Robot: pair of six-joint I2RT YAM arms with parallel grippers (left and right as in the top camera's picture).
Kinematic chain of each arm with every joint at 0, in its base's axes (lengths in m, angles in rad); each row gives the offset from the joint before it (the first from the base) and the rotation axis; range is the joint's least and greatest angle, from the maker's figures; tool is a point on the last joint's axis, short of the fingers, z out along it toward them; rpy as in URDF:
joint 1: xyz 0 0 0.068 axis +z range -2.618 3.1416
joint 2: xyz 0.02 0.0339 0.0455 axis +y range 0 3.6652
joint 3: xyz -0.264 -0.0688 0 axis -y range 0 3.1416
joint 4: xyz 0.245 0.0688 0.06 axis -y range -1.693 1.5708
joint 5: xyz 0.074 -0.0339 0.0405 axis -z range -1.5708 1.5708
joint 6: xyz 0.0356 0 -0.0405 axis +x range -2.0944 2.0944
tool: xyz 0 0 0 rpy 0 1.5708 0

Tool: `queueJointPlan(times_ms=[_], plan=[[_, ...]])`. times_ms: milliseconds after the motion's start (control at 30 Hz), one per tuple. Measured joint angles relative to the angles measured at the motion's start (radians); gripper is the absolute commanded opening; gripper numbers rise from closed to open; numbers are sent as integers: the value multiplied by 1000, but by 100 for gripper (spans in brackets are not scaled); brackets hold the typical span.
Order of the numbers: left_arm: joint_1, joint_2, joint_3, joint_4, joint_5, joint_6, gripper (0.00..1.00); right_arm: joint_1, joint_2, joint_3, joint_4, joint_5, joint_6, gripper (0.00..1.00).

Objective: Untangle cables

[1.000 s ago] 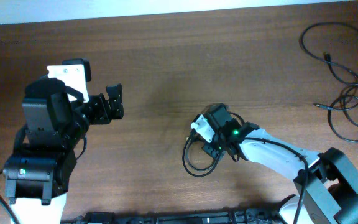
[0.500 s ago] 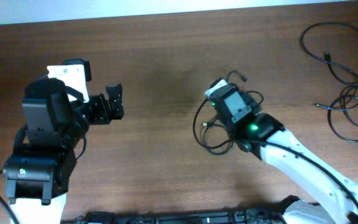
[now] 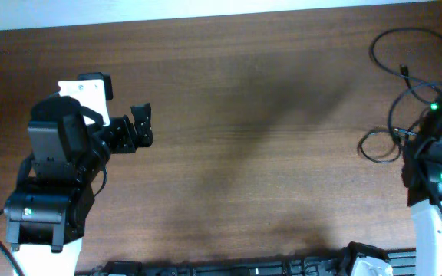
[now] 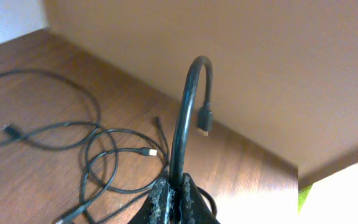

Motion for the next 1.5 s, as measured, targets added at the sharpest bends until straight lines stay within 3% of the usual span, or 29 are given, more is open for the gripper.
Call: queueJointPlan(times_ms=[167,300,333,400,433,533,600,733,933,1100,1333,1500], plan=[[0,0,0,0,0,0,99,-278,7,0,-20,-194,183,4],[0,0,0,0,0,0,99,-368,89,0,-31,-339,221,4],[0,0,0,0,0,0,99,-377,120,0,-35,-367,222,14],[0,0,0,0,0,0,99,-383,190,0,-39,-426,229,49],[0,0,0,0,0,0,99,-383,214,0,-40,-450,233,56],[0,0,0,0,0,0,99,-384,300,0,-56,-518,241,94],[0,0,0,0,0,0,99,-385,336,0,-66,-538,242,100],[0,0,0,0,0,0,99,-385,352,0,-57,-608,227,99],[0,0,0,1,0,0,99,-335,352,1,46,-1206,82,99],[0,0,0,0,0,0,99,-155,352,1,40,-1439,74,99],[0,0,0,0,0,0,99,208,352,1,12,-1409,-31,99],[0,0,0,0,0,0,99,398,352,1,-13,-1019,-106,99]])
